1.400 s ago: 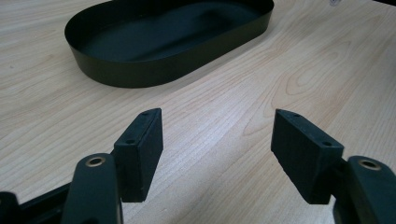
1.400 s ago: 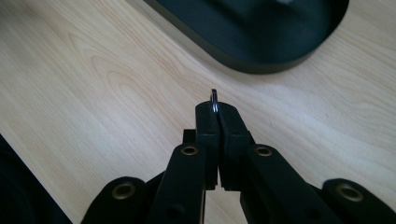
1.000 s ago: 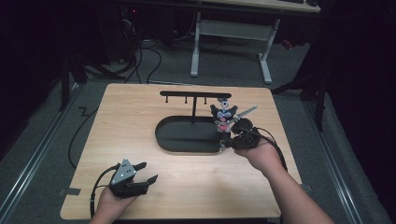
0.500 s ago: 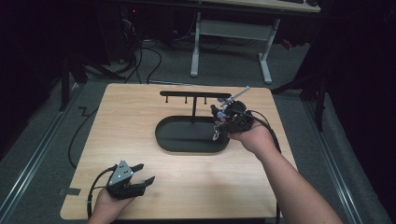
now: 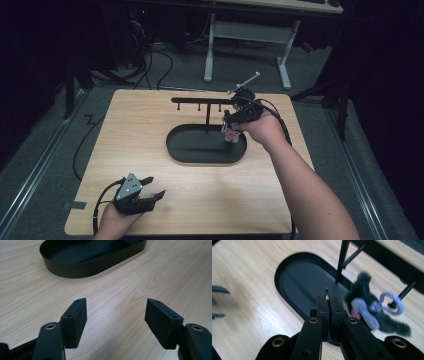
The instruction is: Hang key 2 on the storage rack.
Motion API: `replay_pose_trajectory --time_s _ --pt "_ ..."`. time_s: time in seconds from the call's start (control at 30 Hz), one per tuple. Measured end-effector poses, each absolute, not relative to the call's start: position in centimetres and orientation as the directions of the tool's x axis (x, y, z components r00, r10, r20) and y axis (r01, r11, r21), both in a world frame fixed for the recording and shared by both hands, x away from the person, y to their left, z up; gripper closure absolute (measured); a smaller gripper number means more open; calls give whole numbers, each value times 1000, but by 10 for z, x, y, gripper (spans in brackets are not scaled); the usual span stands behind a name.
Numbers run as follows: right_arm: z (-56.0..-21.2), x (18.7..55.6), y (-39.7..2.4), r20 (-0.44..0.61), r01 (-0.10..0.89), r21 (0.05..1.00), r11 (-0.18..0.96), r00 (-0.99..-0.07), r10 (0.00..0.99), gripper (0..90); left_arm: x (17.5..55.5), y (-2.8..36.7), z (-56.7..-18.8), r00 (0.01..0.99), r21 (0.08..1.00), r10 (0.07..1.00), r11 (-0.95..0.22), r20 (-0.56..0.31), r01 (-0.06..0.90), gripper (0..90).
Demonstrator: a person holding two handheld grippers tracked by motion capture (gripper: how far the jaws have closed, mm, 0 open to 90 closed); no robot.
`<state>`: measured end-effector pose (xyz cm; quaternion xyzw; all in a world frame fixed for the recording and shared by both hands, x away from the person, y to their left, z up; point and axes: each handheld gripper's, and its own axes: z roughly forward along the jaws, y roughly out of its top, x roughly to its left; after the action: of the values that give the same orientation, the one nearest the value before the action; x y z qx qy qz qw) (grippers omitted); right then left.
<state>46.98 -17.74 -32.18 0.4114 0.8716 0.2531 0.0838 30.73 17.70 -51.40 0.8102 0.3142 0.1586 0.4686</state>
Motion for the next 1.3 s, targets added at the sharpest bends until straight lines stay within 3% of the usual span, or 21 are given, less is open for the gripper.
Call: replay_pose_trajectory --time_s 1.3 --pt "-324 526 -165 71 728 494 475 -578 813 884 307 176 -514 758 857 652 -376 -26 353 351"
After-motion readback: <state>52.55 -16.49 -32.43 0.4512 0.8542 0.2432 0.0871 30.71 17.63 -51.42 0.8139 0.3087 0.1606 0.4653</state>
